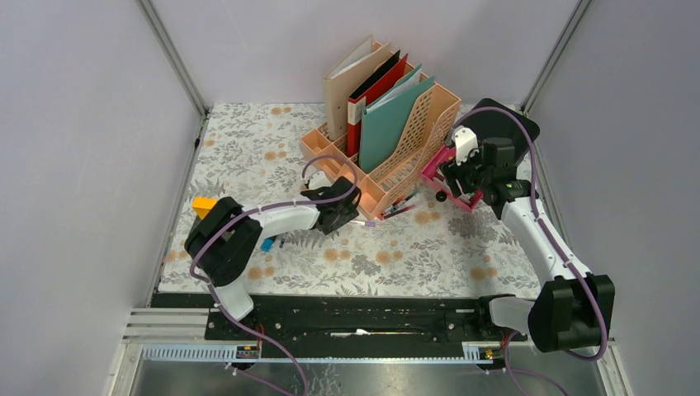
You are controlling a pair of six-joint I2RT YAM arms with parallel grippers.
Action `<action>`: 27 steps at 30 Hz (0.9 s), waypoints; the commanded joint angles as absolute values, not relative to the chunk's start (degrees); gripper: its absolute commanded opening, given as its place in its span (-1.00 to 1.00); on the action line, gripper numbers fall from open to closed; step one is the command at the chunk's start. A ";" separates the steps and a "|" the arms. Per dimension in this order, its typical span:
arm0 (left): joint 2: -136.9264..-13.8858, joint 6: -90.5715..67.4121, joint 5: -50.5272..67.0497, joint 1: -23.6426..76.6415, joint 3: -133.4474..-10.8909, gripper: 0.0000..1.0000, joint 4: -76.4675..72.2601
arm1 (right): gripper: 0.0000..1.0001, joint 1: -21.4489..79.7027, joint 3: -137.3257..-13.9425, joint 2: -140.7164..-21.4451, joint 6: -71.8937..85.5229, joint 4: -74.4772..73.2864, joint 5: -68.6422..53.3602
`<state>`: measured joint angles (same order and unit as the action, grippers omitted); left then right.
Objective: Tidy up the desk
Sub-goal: Pick up the stationery from the center of the board.
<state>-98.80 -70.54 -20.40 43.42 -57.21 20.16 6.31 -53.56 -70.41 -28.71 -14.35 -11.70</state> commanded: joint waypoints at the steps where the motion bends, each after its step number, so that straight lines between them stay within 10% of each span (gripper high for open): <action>1: -101.27 -70.96 -22.14 43.13 -61.13 0.30 24.56 | 0.43 6.00 -56.43 -68.45 -28.39 -13.85 -13.23; 27: -99.61 -61.91 -26.18 43.17 -63.66 -0.81 37.21 | 0.42 6.05 -58.78 -68.37 -27.31 -17.36 -18.45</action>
<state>-105.21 -64.34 -22.72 43.42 -66.87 35.20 6.31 -54.96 -70.11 -28.56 -15.59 -14.35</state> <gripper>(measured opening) 0.177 0.711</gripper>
